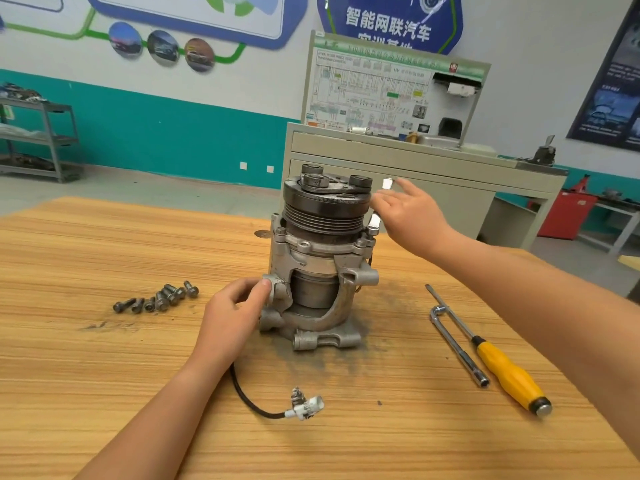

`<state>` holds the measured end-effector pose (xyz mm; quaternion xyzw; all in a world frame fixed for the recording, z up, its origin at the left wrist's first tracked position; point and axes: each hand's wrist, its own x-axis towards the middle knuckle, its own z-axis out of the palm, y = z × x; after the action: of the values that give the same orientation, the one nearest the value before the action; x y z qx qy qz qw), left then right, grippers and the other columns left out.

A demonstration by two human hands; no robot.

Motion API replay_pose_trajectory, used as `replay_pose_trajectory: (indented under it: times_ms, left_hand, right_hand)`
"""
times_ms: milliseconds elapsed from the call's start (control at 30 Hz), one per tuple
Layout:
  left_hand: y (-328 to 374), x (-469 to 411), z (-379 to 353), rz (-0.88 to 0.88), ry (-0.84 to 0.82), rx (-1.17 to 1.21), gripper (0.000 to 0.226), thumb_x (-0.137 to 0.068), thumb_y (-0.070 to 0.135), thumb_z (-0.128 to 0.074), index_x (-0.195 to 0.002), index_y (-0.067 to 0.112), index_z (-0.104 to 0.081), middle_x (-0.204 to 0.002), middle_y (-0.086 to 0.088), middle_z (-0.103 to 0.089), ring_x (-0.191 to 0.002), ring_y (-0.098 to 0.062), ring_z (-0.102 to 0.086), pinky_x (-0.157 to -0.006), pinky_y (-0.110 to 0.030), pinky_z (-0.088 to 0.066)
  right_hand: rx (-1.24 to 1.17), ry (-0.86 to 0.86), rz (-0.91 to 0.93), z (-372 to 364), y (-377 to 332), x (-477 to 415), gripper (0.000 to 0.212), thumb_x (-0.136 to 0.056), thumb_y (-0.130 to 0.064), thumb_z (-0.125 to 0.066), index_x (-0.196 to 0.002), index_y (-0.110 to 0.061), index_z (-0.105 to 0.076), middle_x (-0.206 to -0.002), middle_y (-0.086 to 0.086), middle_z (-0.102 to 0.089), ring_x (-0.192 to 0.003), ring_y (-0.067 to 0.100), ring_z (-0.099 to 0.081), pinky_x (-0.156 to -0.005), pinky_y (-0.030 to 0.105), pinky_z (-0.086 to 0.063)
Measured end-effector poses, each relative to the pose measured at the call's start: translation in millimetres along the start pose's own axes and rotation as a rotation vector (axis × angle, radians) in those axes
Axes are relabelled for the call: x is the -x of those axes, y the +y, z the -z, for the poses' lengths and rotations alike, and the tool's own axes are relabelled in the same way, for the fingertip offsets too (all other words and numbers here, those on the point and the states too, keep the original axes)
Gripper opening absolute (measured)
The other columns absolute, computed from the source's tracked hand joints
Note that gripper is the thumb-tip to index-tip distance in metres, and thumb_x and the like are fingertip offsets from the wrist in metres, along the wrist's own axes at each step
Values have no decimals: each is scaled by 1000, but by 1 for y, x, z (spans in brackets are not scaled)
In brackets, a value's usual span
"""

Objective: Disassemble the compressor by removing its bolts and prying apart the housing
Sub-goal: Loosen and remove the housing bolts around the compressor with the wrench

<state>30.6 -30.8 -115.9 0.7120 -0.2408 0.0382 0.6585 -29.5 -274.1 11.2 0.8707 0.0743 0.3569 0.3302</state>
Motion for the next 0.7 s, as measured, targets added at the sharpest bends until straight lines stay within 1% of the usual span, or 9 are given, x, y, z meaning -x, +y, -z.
replay_pose_trajectory:
  times_ms: [67,100,167,233,267,367,433,567,700]
  left_hand:
    - [0,0,-1,-3,8,-8,18,-93,24,-52,-83,23,-67,-86,10,-68,-81,4,-59,-61,0,-38]
    - [1,0,-1,-1,9,-13,18,-93,24,-51,-83,24,-66,-86,9,-67,-81,3,-58,-62,-2,-39]
    - [2,-1,-2,10,7,-20,18,-94,25,-51,-84,25,-65,-87,10,-67,-85,2,-58,-65,-8,-40]
    - [2,-1,-2,22,12,-27,17,-93,26,-51,-84,24,-65,-88,9,-67,-86,1,-58,-67,-12,-40]
    - [2,-1,-2,27,17,-30,18,-93,26,-51,-84,22,-66,-88,7,-67,-84,1,-57,-67,-14,-40]
    - [2,-2,-3,36,30,-34,21,-93,25,-52,-86,11,-66,-89,-5,-67,-77,-3,-56,-66,-15,-40]
    - [2,-2,-2,27,25,-49,24,-93,24,-52,-88,6,-66,-91,-10,-67,-77,-6,-55,-66,-14,-39]
    - [1,0,-2,13,7,-73,21,-92,24,-53,-84,6,-62,-90,-10,-65,-80,-10,-56,-63,-11,-38]
    - [1,1,-1,-9,-2,-91,17,-90,24,-55,-80,11,-61,-87,-5,-66,-85,-13,-58,-68,-13,-38]
  right_hand:
    - [-89,-11,-1,-2,-3,-2,28,-64,16,-70,-89,4,-68,-85,17,-71,-77,28,-70,-68,41,-56]
    - [-163,-52,-68,-1,-5,-1,28,-75,12,-64,-101,3,-66,-93,17,-71,-84,29,-69,-66,38,-55]
    - [-365,-69,-362,4,-6,5,30,-93,-4,-47,-122,-3,-55,-100,16,-68,-89,31,-64,-71,41,-51]
    - [-612,20,-621,17,-9,14,27,-98,-13,-41,-121,-3,-51,-91,14,-67,-80,31,-62,-71,42,-49]
    - [-683,58,-674,26,-12,19,25,-98,-15,-40,-117,-3,-51,-85,12,-65,-77,29,-62,-71,43,-49]
    - [-676,-37,-617,52,-20,34,25,-98,-15,-38,-117,-6,-52,-66,2,-53,-65,27,-56,-61,39,-47]
    - [-560,-123,-529,66,-26,44,26,-98,-15,-39,-120,-8,-52,-65,-1,-48,-62,23,-52,-56,35,-42]
    - [-235,-346,-408,82,-41,56,23,-95,-12,-42,-117,-14,-46,-75,1,-51,-70,25,-55,-60,36,-49]
    - [-127,-493,-412,91,-49,54,33,-88,-3,-45,-119,-15,-43,-65,-3,-34,-64,21,-44,-50,30,-36]
